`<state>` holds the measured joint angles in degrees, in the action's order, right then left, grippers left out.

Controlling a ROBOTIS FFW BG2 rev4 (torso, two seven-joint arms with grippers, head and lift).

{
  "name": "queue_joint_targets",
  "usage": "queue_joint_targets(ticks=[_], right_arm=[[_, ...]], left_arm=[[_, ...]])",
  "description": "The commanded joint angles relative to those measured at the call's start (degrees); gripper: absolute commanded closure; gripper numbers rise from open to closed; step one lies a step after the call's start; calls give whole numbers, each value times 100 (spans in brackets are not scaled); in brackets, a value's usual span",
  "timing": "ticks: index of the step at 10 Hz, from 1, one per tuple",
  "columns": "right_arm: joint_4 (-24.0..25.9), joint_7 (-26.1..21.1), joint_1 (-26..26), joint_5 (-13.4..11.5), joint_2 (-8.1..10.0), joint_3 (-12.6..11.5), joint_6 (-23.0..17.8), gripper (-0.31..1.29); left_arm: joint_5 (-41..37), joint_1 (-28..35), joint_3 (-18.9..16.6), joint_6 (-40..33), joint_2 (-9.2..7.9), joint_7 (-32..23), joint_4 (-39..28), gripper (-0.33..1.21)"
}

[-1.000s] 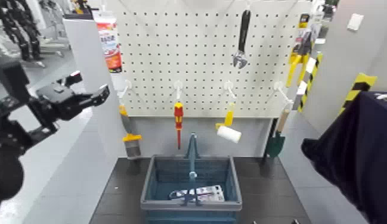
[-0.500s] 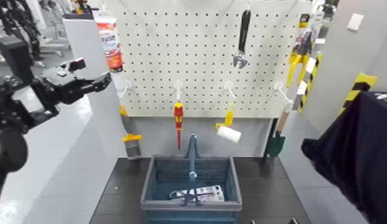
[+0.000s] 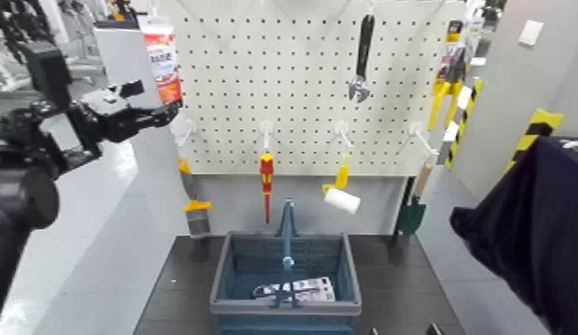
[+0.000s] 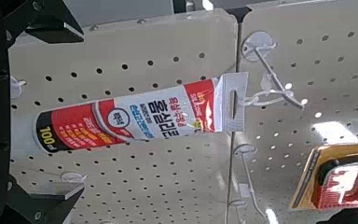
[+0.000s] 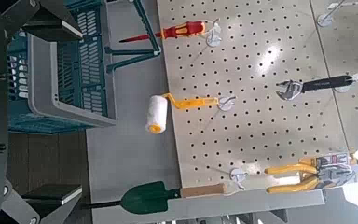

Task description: Put the red glue tube into the crate.

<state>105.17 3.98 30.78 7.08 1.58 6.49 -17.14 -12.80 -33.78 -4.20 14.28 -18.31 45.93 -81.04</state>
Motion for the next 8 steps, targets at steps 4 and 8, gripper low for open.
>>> queue_joint_targets(ticks=[4,8], right_arm=[[-50,68,-64,48,-9,28,44,15],[-58,94,-81,109,9,11,53,15]], left_arm=[[-100,-498,517,-251,-59,48,545,23],[-205,-762,781,-233,-111,224,668,57]])
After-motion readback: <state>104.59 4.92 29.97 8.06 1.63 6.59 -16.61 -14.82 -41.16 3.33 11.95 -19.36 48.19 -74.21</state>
